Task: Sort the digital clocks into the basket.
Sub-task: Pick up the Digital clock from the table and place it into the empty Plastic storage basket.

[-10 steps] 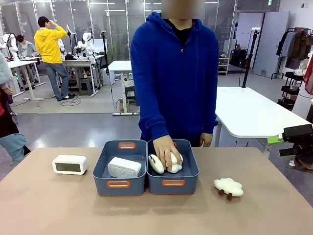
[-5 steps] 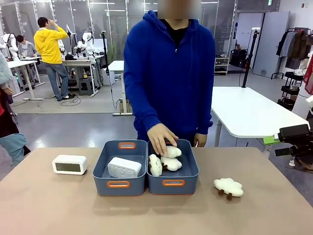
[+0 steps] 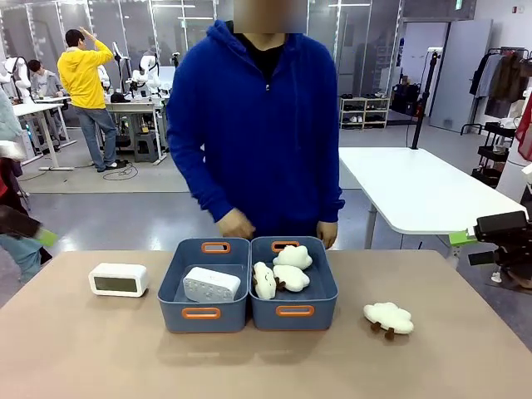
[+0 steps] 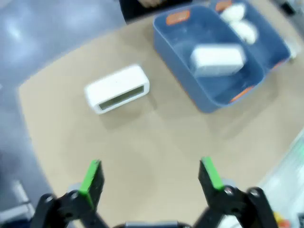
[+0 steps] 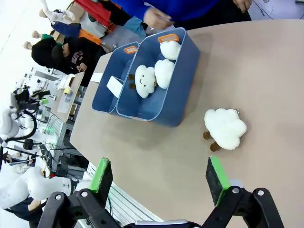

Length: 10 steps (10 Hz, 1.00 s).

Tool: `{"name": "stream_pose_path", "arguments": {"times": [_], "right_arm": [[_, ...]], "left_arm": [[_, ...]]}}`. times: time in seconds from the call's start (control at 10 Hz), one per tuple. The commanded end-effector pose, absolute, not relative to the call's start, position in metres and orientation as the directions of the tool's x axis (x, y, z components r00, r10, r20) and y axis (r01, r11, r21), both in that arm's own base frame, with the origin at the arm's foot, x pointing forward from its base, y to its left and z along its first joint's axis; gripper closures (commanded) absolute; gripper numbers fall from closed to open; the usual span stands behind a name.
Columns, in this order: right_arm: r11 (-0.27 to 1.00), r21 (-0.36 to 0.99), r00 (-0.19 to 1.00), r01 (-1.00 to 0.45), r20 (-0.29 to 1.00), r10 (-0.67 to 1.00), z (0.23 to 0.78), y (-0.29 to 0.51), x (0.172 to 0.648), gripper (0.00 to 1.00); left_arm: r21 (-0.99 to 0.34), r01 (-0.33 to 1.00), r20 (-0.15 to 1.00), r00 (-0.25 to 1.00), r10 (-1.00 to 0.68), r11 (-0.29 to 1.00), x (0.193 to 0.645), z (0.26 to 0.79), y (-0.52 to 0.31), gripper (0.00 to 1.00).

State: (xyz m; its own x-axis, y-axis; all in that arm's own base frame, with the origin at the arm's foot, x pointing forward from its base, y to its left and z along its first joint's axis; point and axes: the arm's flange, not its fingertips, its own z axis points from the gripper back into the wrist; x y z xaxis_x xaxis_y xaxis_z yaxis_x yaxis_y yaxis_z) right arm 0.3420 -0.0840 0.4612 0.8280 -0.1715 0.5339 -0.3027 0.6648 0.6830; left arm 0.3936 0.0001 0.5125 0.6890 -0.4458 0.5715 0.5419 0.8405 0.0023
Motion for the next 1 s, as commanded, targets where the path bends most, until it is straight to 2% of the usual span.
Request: {"name": "stream_pose_path", "arguments": {"times": [0.0,0.1,0.2,0.3,0.4,0.5,0.6,0.7,0.8,0.9], "right_arm": [[0.662,0.683,0.828,-0.310,0.536,-0.165,0.460,-0.084,0.342,0.00],[0.662,0.683,0.828,-0.310,0.536,-0.165,0.460,-0.084,0.342,0.00],[0.662,0.683,0.828,-0.310,0.536,-0.165,0.460,-0.084,0.342,0.00],[0.662,0.683,0.828,-0.310,0.536,-0.165,0.460,-0.084,0.342,0.00],[0.662,0.683,0.828,-0.310,0.536,-0.165,0.460,-0.084,0.342,0.00],[0.662,0.683,0.828,-0.310,0.536,-0.165,0.460,-0.084,0.342,0.00],[0.662,0.683,0.828,-0.310,0.536,-0.165,0.460,-0.084,0.342,0.00],[0.662,0.683,0.828,-0.310,0.536,-0.165,0.460,-0.084,0.342,0.00],[0.662,0.683,0.828,-0.310,0.536,-0.165,0.460,-0.084,0.342,0.00],[0.662,0.683,0.828,-0.310,0.536,-0.165,0.460,-0.084,0.342,0.00]], "left_arm": [[0.417,0.785,0.221,0.401,-0.889,0.458,0.456,0.506,0.006,0.00],[0.436,0.845,0.133,0.280,-0.951,0.310,0.479,0.498,-0.007,0.00],[0.447,0.865,0.053,0.227,-0.973,0.226,0.487,0.496,-0.014,0.00],[0.432,0.880,0.046,0.196,-0.980,0.196,0.489,0.493,-0.018,0.00],[0.370,0.888,0.155,0.232,-0.960,0.274,0.483,0.495,-0.018,0.00],[0.319,0.840,0.163,0.407,-0.899,0.438,0.491,0.480,-0.025,0.00],[0.319,0.840,0.163,0.407,-0.899,0.438,0.491,0.480,-0.025,0.00],[0.351,0.876,0.117,0.309,-0.944,0.331,0.493,0.486,-0.025,0.00],[0.383,0.923,0.056,0.017,-0.998,0.037,0.488,0.477,-0.028,0.00],[0.381,0.923,0.017,-0.059,-0.998,-0.048,0.503,0.462,-0.035,0.00]]}}
